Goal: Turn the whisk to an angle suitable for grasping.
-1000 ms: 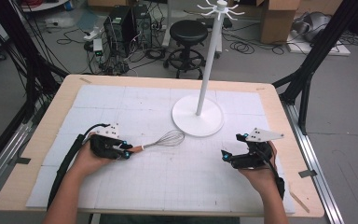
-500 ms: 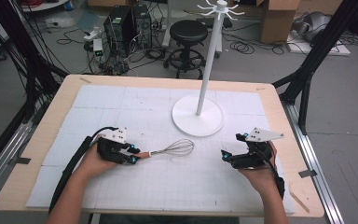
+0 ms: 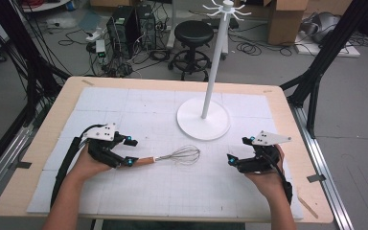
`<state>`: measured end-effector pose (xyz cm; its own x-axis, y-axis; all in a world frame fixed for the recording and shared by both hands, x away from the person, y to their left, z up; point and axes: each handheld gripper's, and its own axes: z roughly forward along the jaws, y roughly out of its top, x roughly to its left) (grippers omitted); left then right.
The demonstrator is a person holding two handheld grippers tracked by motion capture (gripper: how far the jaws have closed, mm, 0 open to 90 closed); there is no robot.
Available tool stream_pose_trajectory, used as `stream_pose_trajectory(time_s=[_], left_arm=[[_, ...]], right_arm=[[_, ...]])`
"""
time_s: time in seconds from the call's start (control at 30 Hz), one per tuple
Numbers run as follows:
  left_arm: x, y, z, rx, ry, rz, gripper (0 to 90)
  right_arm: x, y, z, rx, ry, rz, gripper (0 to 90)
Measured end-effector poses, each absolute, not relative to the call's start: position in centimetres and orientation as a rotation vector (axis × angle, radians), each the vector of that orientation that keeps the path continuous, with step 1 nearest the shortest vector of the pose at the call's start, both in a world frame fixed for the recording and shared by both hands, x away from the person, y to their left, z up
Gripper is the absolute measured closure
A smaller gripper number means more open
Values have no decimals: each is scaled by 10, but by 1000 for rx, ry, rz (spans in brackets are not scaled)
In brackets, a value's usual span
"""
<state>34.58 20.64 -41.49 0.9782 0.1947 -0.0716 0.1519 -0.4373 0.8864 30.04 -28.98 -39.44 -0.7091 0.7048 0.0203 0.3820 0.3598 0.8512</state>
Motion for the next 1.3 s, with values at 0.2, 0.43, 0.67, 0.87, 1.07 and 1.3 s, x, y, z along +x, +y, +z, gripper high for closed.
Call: stream_pose_trajectory(time_s=[0.2,0.43,0.67,0.87,1.07,1.3], left_arm=[[347,213,-419,2095,290,87,297],[351,216,-432,2190,332,74,308],[352,205,-443,2277,295,20,433],[348,200,-441,2312,220,41,691],[346,191,-440,2322,175,55,696],[348,165,-442,2299,111,16,697]], right_arm=[[301,-290,-395,960,2279,1287,107],[301,-290,-395,953,2280,1286,107],[300,-290,-394,955,2278,1285,108],[301,-289,-395,956,2283,1280,107],[300,-289,-394,954,2275,1287,108],[299,-291,-389,950,2257,1295,108]])
